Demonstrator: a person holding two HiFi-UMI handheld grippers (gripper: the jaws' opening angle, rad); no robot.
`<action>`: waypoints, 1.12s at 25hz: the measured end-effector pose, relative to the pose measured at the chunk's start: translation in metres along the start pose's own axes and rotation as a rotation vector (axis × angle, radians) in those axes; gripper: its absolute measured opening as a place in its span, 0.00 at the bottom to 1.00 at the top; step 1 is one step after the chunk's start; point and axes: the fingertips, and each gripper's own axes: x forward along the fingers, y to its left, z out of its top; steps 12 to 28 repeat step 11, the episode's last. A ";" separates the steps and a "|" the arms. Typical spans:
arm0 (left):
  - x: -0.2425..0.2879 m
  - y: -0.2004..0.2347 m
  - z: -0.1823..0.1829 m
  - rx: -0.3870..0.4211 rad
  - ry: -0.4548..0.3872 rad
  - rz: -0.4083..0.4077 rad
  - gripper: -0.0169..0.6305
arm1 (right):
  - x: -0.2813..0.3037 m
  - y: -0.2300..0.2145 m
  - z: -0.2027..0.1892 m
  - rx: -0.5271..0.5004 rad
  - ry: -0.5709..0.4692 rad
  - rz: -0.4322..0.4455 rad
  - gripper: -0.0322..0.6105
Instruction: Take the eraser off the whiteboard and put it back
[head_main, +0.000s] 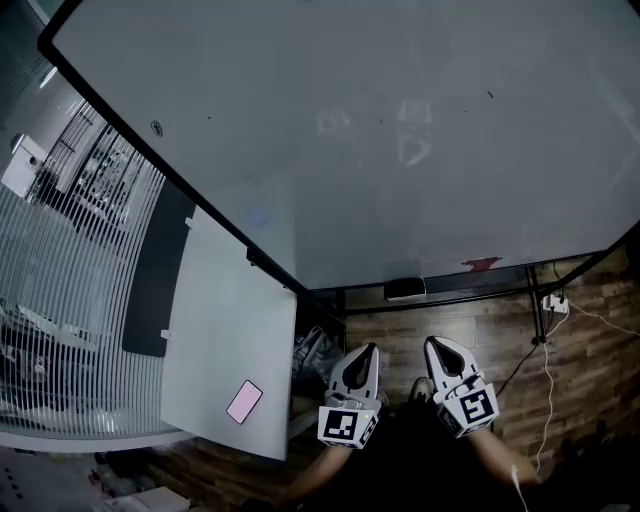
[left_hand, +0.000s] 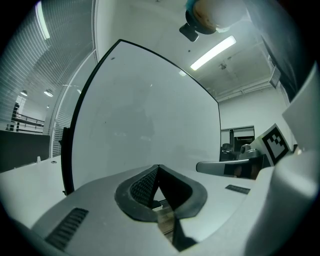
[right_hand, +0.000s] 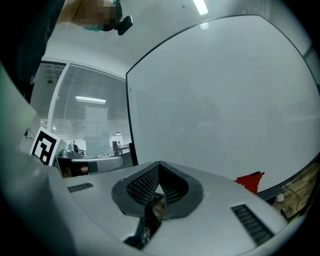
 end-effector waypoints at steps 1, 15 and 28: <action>0.000 -0.001 -0.001 0.000 0.003 -0.002 0.04 | -0.001 0.000 0.000 -0.004 0.000 0.000 0.07; 0.003 -0.011 -0.006 -0.004 0.013 -0.014 0.04 | -0.011 -0.009 -0.009 0.005 0.020 -0.016 0.07; 0.003 -0.011 -0.006 -0.004 0.013 -0.014 0.04 | -0.011 -0.009 -0.009 0.005 0.020 -0.016 0.07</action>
